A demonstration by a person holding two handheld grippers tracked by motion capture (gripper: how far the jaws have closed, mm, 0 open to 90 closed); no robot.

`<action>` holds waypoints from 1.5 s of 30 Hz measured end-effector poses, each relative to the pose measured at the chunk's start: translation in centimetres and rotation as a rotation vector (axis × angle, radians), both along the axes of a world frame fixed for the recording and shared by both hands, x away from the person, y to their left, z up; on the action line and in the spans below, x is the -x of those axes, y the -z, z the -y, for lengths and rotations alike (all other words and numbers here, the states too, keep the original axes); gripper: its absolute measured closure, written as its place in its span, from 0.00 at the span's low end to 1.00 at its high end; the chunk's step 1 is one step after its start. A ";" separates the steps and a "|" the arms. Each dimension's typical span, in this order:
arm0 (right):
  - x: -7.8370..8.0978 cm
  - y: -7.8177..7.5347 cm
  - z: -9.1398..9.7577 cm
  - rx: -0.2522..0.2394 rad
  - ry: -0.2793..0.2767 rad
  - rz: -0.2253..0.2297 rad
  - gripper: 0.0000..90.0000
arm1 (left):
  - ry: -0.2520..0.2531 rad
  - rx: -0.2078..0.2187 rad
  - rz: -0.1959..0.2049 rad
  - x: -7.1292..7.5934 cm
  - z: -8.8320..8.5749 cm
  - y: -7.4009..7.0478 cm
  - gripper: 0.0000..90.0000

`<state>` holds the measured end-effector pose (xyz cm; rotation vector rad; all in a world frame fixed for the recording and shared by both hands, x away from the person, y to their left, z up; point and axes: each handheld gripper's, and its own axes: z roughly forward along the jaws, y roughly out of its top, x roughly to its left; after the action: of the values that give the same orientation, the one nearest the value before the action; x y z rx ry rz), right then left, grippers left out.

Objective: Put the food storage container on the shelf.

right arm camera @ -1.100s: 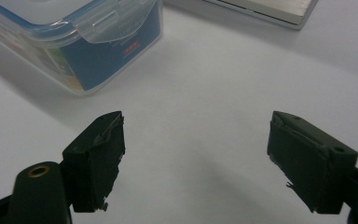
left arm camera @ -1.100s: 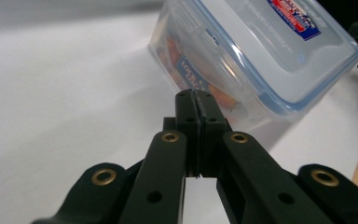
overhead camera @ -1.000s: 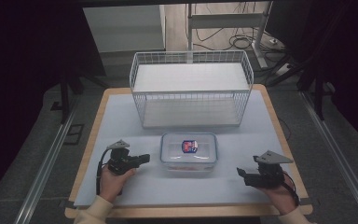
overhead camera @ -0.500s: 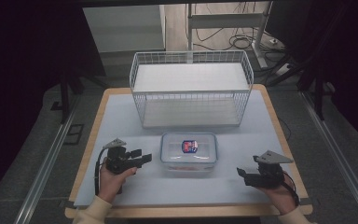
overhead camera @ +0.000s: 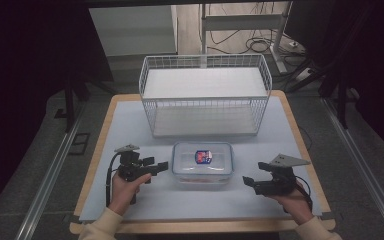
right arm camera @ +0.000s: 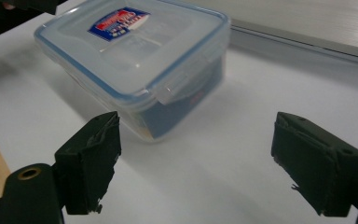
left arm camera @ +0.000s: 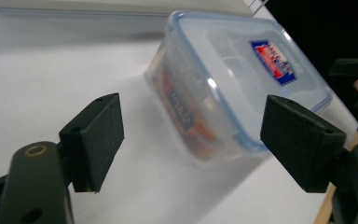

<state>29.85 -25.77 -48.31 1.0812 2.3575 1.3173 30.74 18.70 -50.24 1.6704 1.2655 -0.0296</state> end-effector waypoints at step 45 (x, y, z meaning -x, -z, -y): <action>-6.6 0.3 -4.8 -0.120 -0.021 -0.271 0.14 | 0.127 0.101 -0.193 -4.0 3.4 1.9 0.32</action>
<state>36.46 -21.01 -48.63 1.3513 2.5106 1.4145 34.75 15.26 -52.11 1.6886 1.2762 -0.3333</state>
